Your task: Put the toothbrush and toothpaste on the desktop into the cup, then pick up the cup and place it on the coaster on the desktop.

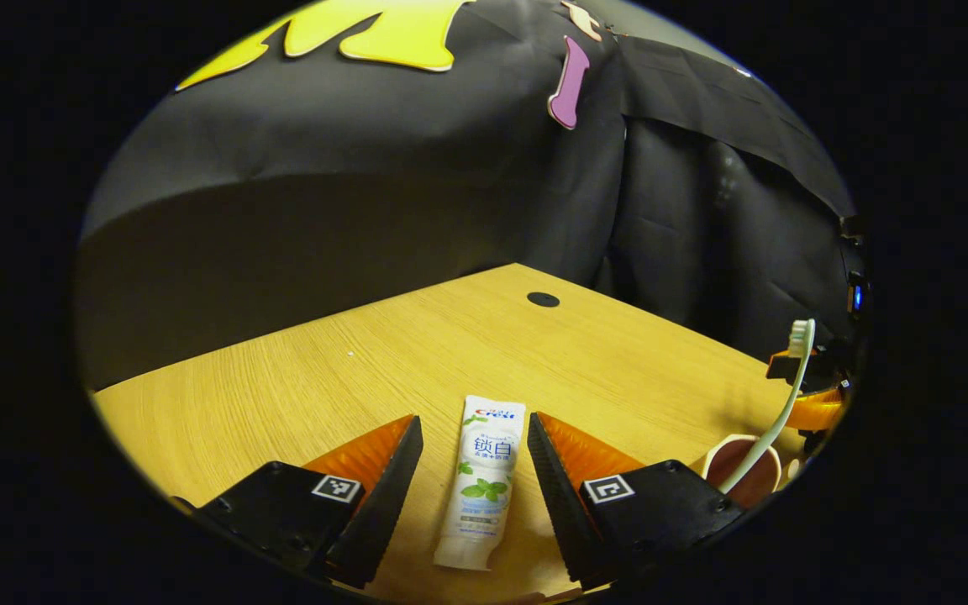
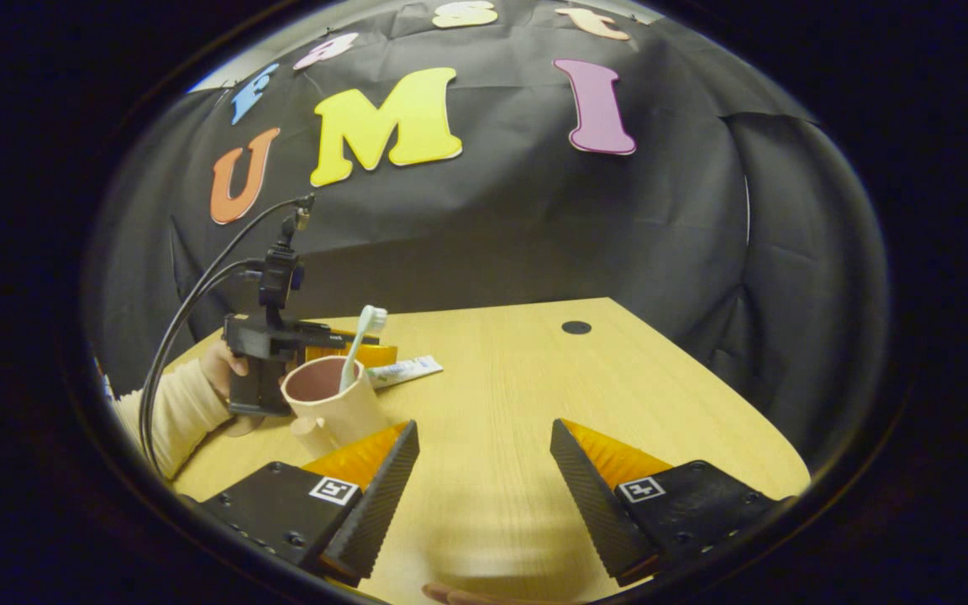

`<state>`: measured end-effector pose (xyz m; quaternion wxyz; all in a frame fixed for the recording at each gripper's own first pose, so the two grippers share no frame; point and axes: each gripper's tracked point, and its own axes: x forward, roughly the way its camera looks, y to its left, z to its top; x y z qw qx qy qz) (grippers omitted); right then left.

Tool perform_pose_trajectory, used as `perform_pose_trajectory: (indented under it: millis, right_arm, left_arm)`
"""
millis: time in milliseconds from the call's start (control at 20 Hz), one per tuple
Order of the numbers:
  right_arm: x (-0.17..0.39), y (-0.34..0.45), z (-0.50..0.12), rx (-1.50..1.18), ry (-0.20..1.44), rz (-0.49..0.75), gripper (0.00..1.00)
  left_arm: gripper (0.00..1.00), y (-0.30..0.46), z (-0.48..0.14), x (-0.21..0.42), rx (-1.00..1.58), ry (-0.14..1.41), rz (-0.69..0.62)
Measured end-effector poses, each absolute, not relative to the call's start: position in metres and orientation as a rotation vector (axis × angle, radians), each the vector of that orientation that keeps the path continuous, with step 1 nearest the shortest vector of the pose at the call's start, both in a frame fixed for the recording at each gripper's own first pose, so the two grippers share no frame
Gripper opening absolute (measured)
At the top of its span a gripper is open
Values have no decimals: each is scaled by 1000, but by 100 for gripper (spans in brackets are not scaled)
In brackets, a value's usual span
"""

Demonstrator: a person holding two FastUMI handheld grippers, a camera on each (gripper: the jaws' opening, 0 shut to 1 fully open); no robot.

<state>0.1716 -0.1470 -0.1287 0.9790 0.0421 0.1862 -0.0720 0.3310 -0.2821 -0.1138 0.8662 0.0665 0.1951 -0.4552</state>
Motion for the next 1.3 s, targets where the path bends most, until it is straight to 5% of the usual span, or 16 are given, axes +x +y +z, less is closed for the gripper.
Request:
perform_pose_trajectory:
  millis: [350, 550, 750, 800, 1300]
  right_arm:
    - [173, -147, -139, 101, 393, -131, 96]
    - [174, -150, -145, 116, 401, -134, 96]
    - [171, -153, -148, 143, 396, -136, 94]
    - [170, -155, -149, 148, 393, -137, 96]
    - [156, -141, -152, 166, 377, -138, 96]
  left_arm:
    - [78, -285, -136, 327, 228, 487, -965]
    - [55, -288, -143, 329, 272, 504, -954]
    - [55, -284, -142, 318, 245, 526, -948]
    - [48, -281, -136, 317, 213, 508, -944]
    - [47, -204, -87, 286, 87, 359, -791]
